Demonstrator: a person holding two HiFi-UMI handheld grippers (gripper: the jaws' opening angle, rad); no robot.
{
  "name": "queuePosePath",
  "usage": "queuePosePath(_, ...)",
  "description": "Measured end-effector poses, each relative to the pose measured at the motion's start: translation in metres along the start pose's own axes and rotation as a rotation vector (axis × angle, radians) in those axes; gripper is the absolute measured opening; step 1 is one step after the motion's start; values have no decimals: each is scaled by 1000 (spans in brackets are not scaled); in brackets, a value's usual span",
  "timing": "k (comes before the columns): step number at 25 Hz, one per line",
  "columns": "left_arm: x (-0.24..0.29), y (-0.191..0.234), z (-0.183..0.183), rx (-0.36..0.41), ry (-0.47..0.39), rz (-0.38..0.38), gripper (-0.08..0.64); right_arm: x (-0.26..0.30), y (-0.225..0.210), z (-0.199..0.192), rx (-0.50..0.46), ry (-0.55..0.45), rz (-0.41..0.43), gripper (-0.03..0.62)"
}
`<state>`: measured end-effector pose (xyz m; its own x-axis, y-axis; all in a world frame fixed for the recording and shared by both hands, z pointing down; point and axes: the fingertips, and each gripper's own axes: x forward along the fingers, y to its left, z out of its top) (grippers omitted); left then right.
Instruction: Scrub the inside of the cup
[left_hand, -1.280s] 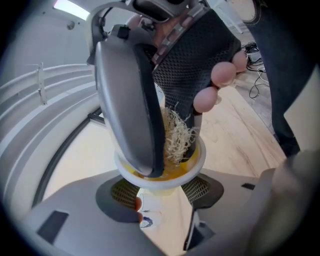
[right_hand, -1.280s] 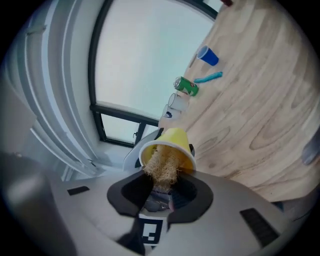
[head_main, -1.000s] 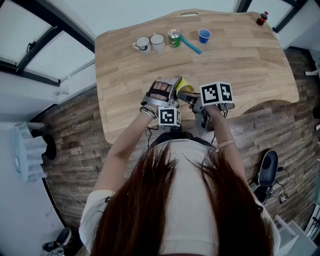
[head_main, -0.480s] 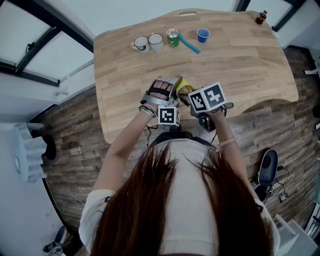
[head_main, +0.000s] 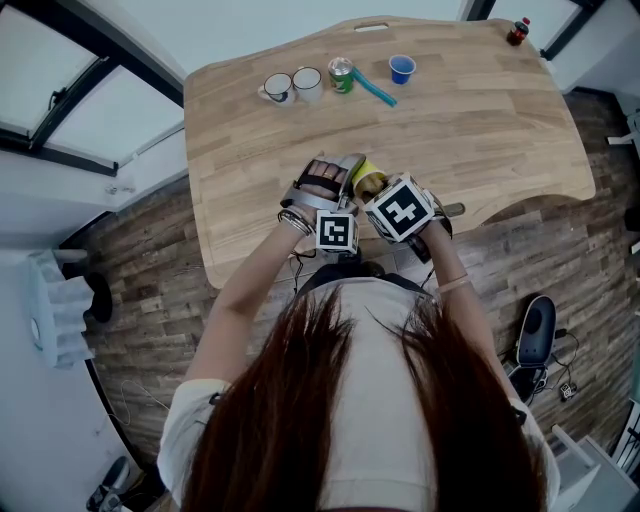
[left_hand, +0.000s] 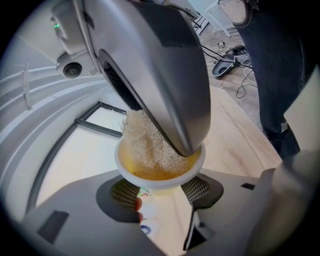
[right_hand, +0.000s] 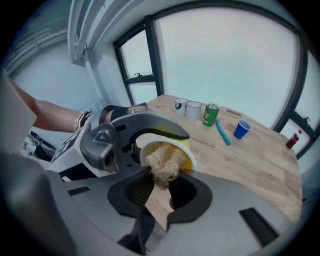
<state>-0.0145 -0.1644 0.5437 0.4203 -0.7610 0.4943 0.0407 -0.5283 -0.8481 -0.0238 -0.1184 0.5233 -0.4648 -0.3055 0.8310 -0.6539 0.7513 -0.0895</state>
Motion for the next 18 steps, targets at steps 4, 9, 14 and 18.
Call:
queuePosePath(4,0,0,2,-1,-5,-17,253,-1,0,-2,-132,46,-50,97)
queuePosePath(9,1,-3,-1,21,5,-12,253,2,0,-7,-186,63,-61,95)
queuePosePath(14,4,-3,-1,26,8,17,253,1,0,0,64,-34,61,94)
queuePosePath(18,5,2,-2,32,11,54,253,-4,-3,6,238,-98,141,94)
